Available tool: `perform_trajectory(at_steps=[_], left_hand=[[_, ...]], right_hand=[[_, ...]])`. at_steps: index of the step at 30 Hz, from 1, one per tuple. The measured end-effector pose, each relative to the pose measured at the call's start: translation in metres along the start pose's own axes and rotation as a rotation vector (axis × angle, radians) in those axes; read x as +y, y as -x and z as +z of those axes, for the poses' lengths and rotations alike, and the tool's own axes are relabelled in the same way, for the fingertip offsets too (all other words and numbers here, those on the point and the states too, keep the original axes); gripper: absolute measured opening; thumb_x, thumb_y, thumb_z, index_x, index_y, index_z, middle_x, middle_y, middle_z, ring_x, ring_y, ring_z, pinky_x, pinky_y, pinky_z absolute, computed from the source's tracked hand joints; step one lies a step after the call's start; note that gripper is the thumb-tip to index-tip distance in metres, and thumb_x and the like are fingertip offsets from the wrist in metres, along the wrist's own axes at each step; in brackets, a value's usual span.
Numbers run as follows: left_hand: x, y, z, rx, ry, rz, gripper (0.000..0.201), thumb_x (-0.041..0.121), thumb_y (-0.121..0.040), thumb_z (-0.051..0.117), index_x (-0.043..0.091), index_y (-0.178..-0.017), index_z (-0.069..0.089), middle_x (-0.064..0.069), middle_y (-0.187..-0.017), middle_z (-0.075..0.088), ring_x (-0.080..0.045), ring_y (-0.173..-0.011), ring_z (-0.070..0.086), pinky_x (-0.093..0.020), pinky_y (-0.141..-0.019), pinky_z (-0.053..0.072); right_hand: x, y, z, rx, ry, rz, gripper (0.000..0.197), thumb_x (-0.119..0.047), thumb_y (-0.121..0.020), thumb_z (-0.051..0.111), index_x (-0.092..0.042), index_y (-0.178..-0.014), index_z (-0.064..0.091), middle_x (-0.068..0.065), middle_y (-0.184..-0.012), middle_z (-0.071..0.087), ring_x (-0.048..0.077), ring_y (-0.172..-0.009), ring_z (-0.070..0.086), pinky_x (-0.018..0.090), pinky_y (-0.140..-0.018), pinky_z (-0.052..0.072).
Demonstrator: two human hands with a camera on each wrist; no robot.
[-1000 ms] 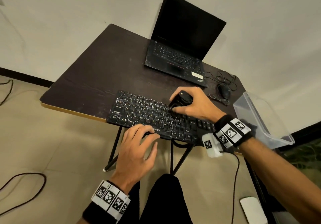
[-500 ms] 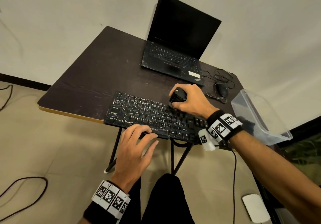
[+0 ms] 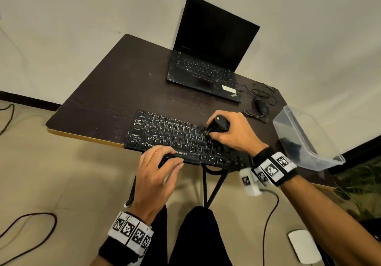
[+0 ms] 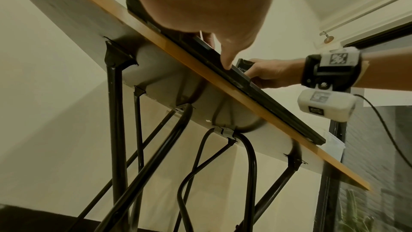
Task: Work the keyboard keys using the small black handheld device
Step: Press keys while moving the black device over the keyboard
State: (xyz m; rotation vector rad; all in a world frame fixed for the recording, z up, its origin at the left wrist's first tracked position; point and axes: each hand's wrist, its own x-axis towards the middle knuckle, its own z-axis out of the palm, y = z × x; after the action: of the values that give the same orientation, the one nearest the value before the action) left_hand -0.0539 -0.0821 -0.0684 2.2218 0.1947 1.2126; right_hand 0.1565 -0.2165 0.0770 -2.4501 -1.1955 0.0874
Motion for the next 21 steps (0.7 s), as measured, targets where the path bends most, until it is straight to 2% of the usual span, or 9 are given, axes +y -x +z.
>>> perform_trajectory(at_steps=[3, 6, 8, 11, 13, 15, 19, 21], left_hand=[[0.001, 0.001, -0.001, 0.023, -0.014, -0.002, 0.014, 0.011, -0.085, 0.089, 0.015, -0.097, 0.081, -0.003, -0.117, 0.071, -0.028, -0.114, 0.063, -0.041, -0.102, 0.043], [-0.001, -0.002, -0.005, 0.060, -0.062, -0.007, 0.009, 0.021, -0.088, 0.088, 0.019, -0.093, 0.081, -0.001, -0.118, 0.071, -0.027, -0.114, 0.064, -0.043, -0.104, 0.039], [-0.002, -0.004, -0.005, 0.081, -0.088, -0.024, 0.011, 0.027, -0.087, 0.087, 0.019, -0.090, 0.081, -0.001, -0.118, 0.071, -0.028, -0.115, 0.064, -0.044, -0.105, 0.038], [-0.002, -0.004, -0.007, 0.124, -0.093, -0.028, 0.014, 0.028, -0.085, 0.088, 0.017, -0.089, 0.081, -0.001, -0.116, 0.072, -0.027, -0.113, 0.064, -0.043, -0.105, 0.037], [-0.002, -0.006, -0.009, 0.150, -0.110, -0.046, 0.018, 0.031, -0.084, 0.089, 0.017, -0.091, 0.081, -0.002, -0.116, 0.072, -0.026, -0.114, 0.063, -0.045, -0.107, 0.036], [-0.005, -0.009, -0.011, 0.153, -0.172, -0.105, 0.032, 0.042, -0.081, 0.089, 0.016, -0.097, 0.081, -0.005, -0.120, 0.070, -0.028, -0.119, 0.060, -0.048, -0.111, 0.034], [-0.008, -0.010, -0.016, 0.109, -0.248, -0.227, 0.064, 0.060, -0.074, 0.087, 0.011, -0.114, 0.076, -0.013, -0.135, 0.062, -0.036, -0.131, 0.054, -0.057, -0.119, 0.031], [-0.008, -0.010, -0.016, 0.104, -0.248, -0.262, 0.074, 0.065, -0.072, 0.085, 0.009, -0.119, 0.074, -0.015, -0.141, 0.059, -0.040, -0.135, 0.052, -0.060, -0.119, 0.031]], right_hand=[[0.004, -0.005, -0.004, 0.046, -0.007, 0.034, 0.025, -0.016, -0.075, 0.085, -0.030, -0.094, 0.075, -0.008, -0.084, 0.077, 0.014, -0.079, 0.073, 0.036, -0.077, 0.061], [0.000, 0.001, 0.000, -0.007, -0.019, -0.041, 0.026, -0.014, -0.077, 0.085, -0.030, -0.096, 0.076, -0.008, -0.086, 0.077, 0.011, -0.078, 0.073, 0.027, -0.073, 0.058], [0.000, -0.004, 0.002, 0.002, -0.012, -0.020, 0.026, -0.015, -0.077, 0.086, -0.030, -0.096, 0.075, -0.008, -0.086, 0.077, 0.012, -0.078, 0.073, 0.030, -0.074, 0.059], [-0.002, -0.017, -0.003, 0.026, 0.020, 0.014, 0.025, -0.016, -0.075, 0.084, -0.029, -0.095, 0.075, -0.009, -0.087, 0.077, 0.014, -0.081, 0.073, 0.038, -0.078, 0.062], [-0.005, -0.016, -0.002, -0.001, 0.003, -0.033, 0.027, -0.015, -0.075, 0.085, -0.029, -0.097, 0.076, -0.009, -0.089, 0.078, 0.012, -0.082, 0.074, 0.034, -0.079, 0.062], [-0.011, -0.012, 0.002, -0.054, -0.021, -0.089, 0.027, -0.014, -0.076, 0.086, -0.028, -0.098, 0.076, -0.007, -0.092, 0.078, 0.011, -0.082, 0.074, 0.030, -0.078, 0.061], [-0.012, -0.029, 0.001, -0.022, 0.017, -0.017, 0.026, -0.018, -0.075, 0.086, -0.028, -0.097, 0.075, -0.008, -0.090, 0.078, 0.013, -0.083, 0.074, 0.038, -0.081, 0.062], [-0.013, -0.030, 0.002, -0.037, 0.014, -0.049, 0.027, -0.018, -0.075, 0.086, -0.029, -0.097, 0.076, -0.008, -0.091, 0.078, 0.013, -0.084, 0.074, 0.034, -0.081, 0.062]])
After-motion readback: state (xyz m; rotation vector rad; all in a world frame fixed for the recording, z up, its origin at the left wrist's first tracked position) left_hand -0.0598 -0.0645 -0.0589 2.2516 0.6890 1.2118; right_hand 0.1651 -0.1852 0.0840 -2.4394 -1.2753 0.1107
